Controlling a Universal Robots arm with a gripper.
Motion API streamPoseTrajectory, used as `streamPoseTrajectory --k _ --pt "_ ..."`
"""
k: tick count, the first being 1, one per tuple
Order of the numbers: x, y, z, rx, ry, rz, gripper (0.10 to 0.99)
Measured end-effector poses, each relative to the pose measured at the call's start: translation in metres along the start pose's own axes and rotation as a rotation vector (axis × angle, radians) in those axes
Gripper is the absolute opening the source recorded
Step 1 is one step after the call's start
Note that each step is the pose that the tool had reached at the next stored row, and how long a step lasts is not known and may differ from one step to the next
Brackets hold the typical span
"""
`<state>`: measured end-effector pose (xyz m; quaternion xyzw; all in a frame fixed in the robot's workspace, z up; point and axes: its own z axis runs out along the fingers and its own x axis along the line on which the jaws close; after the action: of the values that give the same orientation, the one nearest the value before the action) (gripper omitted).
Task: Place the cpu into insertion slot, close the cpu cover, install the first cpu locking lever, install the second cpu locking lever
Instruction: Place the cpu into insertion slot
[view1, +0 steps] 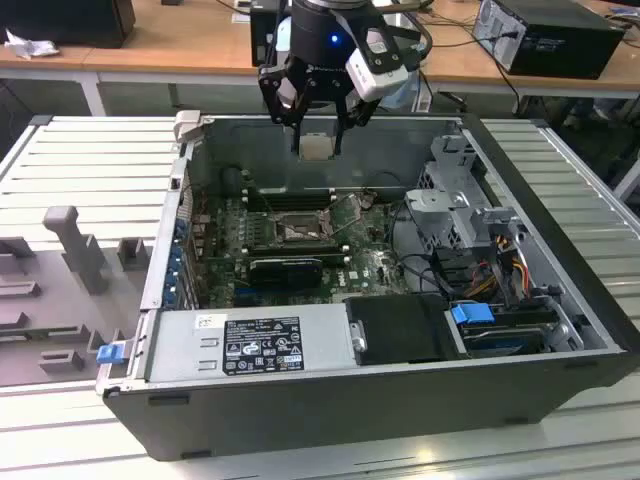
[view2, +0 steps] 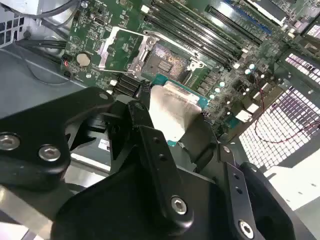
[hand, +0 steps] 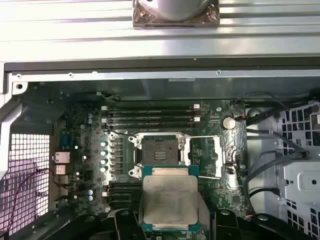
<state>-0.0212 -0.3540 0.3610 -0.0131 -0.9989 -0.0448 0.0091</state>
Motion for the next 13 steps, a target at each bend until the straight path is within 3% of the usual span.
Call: streamPoseTrajectory --k 2,5,6,13 --pt "0.0000 0.0000 0.0001 0.000 -0.0063 0.070 0.529" --pt "0.0000 0.0000 0.0001 0.000 -0.0117 0.130 0.529" --pt "0.0000 -0.0001 0.0004 -0.001 -0.0162 0.181 0.529" --pt "-0.0002 -0.0023 0.0045 -0.001 -0.0173 0.201 0.529"
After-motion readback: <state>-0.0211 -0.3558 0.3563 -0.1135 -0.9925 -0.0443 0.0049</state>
